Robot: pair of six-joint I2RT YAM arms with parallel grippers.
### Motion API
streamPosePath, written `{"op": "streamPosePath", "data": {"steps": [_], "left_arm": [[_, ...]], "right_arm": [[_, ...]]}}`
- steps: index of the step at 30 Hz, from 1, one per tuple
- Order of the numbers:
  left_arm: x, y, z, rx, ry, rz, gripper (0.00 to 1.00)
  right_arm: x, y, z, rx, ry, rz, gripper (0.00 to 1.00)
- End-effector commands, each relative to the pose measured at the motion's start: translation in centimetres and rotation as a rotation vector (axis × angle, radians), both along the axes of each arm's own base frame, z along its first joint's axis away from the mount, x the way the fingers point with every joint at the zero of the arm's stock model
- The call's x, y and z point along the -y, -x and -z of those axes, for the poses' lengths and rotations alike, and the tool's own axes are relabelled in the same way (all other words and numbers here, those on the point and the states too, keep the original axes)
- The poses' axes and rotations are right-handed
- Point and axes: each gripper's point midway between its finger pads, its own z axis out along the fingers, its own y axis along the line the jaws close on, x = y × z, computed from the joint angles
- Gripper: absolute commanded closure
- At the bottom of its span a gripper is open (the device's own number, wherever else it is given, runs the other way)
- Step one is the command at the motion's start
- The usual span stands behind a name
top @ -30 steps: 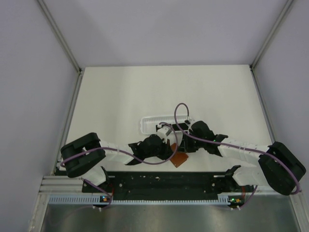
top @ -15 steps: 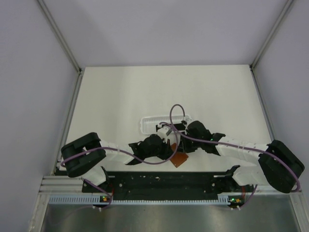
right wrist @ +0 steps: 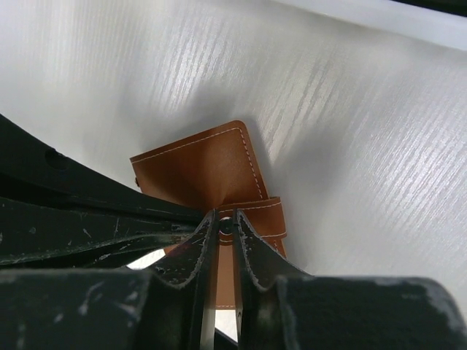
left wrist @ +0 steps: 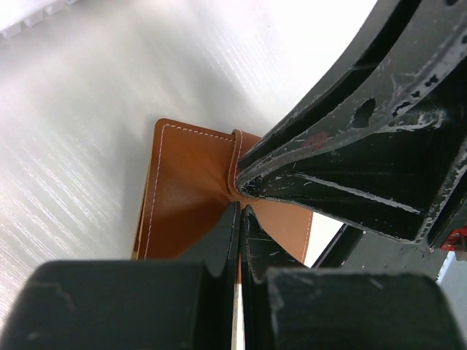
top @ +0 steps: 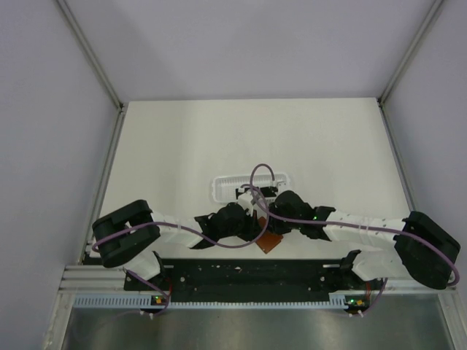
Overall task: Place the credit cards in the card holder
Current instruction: Close the card holder at the center of the board.
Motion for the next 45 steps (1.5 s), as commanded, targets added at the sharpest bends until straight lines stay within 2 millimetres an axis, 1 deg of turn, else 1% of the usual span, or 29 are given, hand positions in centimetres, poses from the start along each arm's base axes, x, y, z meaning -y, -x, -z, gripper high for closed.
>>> {"op": "streamPosePath", "data": {"steps": [1, 7, 17, 26, 30, 34, 38, 40, 45], "left_arm": [[-0.5, 0.3, 1.5, -0.026, -0.045, 0.000, 1.00], [-0.6, 0.3, 1.7, -0.028, -0.047, -0.004, 1.00], [-1.1, 0.5, 2.0, -0.041, -0.048, -0.024, 1.00], [-1.5, 0.5, 2.1, -0.043, -0.048, -0.038, 1.00], [-1.7, 0.6, 2.1, -0.045, -0.048, -0.041, 1.00], [-1.9, 0.7, 2.1, -0.046, -0.045, -0.046, 1.00], [-1.9, 0.8, 2.0, -0.046, -0.042, -0.044, 1.00], [-2.0, 0.7, 1.9, -0.043, -0.043, -0.045, 1.00], [-2.1, 0.8, 2.1, -0.047, -0.048, -0.044, 1.00]], "right_arm": [[3.3, 3.5, 3.8, -0.097, 0.141, 0.021, 0.91], [3.9, 4.1, 4.3, -0.076, 0.156, 0.061, 0.93], [5.0, 5.5, 5.4, -0.003, 0.221, 0.113, 0.93], [6.9, 7.1, 7.2, 0.060, 0.347, 0.172, 0.95], [6.9, 7.9, 8.3, 0.063, 0.403, 0.165, 0.96], [6.4, 8.9, 9.5, 0.074, 0.454, 0.150, 0.96], [6.2, 9.8, 10.8, 0.068, 0.497, 0.145, 0.97], [6.1, 10.1, 11.0, 0.065, 0.498, 0.143, 0.97], [6.9, 10.4, 11.2, 0.051, 0.455, 0.166, 0.99]]}}
